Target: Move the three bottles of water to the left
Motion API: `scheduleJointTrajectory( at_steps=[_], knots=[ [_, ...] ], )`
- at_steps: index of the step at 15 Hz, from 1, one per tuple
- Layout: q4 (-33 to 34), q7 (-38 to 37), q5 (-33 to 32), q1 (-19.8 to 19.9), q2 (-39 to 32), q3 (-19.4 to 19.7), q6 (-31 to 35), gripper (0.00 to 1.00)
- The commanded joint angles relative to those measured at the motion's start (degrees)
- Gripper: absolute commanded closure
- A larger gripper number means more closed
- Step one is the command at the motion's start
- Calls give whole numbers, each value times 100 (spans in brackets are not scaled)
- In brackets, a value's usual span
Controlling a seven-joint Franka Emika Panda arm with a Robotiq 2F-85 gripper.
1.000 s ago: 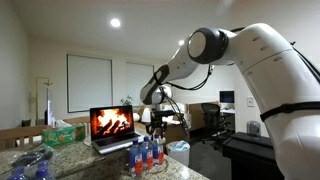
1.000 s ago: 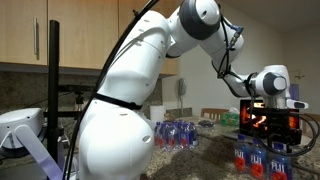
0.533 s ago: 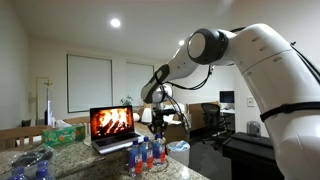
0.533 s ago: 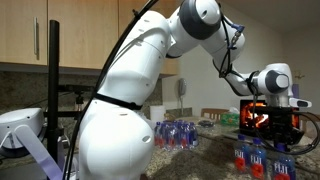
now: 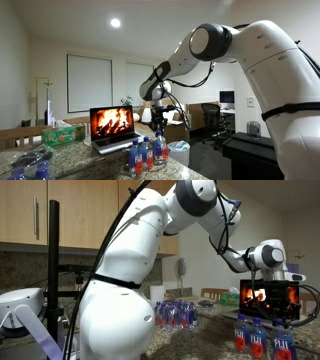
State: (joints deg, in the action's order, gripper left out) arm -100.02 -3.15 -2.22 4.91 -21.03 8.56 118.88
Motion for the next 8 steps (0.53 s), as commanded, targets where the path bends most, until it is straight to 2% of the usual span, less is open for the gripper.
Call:
scheduleJointTrajectory(
  at_steps=[1, 5, 8],
  knots=[
    [-298, -144, -491, -195, 820, -75, -441, 85],
    [-297, -338, -768, -444, 1671, -278, -1006, 85],
    [-137, -724, -959, -691, 2172, -612, -1320, 85]
  ],
)
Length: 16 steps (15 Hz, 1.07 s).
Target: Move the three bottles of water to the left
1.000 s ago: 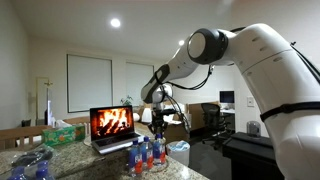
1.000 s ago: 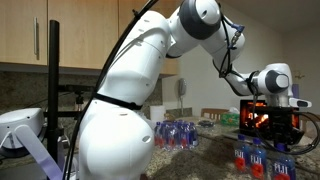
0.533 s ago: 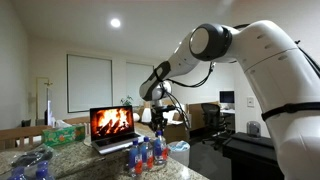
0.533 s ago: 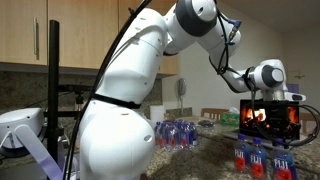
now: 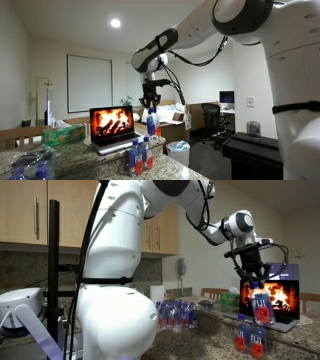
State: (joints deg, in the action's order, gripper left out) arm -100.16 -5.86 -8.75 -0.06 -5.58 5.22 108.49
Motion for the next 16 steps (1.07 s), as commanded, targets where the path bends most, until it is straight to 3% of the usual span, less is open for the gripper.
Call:
scheduleJointTrajectory(
  at_steps=[1, 6, 10, 13, 16],
  knots=[
    [-50, -555, -337, -266, 709, -404, -378, 85],
    [190, -750, -332, -698, 668, -1105, -624, 85],
    [-106, -382, -225, -907, 422, -1360, -439, 85],
    [-666, 173, -148, -1008, 214, -1458, 12, 85],
    [-1324, 870, -61, -1041, -6, -1536, 869, 85]
  ],
)
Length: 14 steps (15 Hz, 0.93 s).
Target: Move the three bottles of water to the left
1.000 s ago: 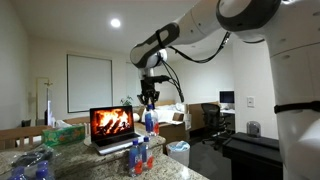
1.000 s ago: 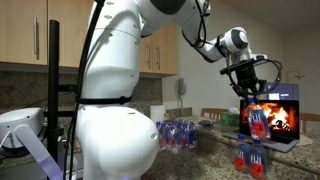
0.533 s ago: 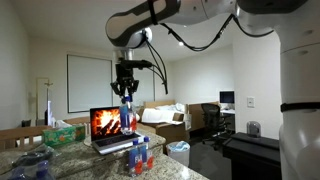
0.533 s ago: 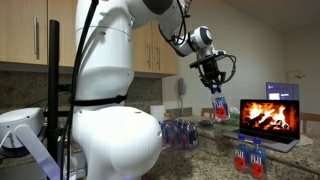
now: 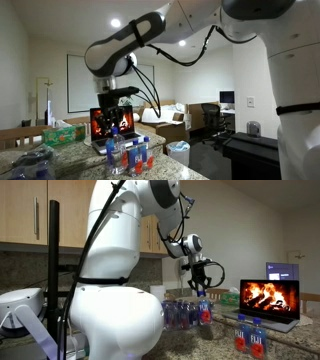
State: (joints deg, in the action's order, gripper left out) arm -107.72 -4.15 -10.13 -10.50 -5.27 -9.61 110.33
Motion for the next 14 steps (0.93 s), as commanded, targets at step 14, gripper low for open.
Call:
scheduleJointTrajectory(
  at_steps=[14],
  knots=[
    [-1082, 4089, 60, -127, 8, -536, 1264, 85]
  ],
)
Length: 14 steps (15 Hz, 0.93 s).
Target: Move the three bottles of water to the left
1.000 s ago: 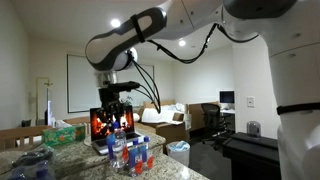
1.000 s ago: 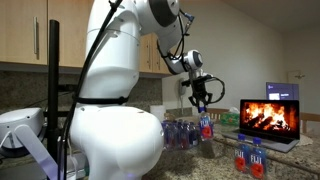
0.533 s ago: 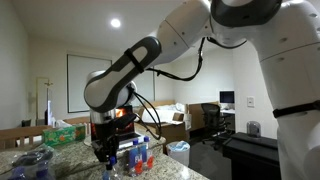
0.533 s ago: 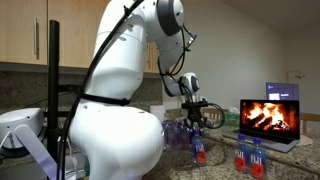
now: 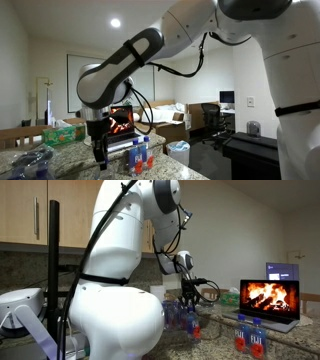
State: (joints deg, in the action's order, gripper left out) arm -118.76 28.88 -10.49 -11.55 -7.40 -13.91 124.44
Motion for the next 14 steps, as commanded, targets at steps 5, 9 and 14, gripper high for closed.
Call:
scheduleJointTrajectory(
  at_steps=[5, 9, 14],
  knots=[
    [167, 2154, 287, -85, 113, -271, -63, 85],
    [241, 2555, 642, -87, 6, -279, -86, 85],
    [290, 2508, 824, -81, -193, -257, -51, 85]
  ],
)
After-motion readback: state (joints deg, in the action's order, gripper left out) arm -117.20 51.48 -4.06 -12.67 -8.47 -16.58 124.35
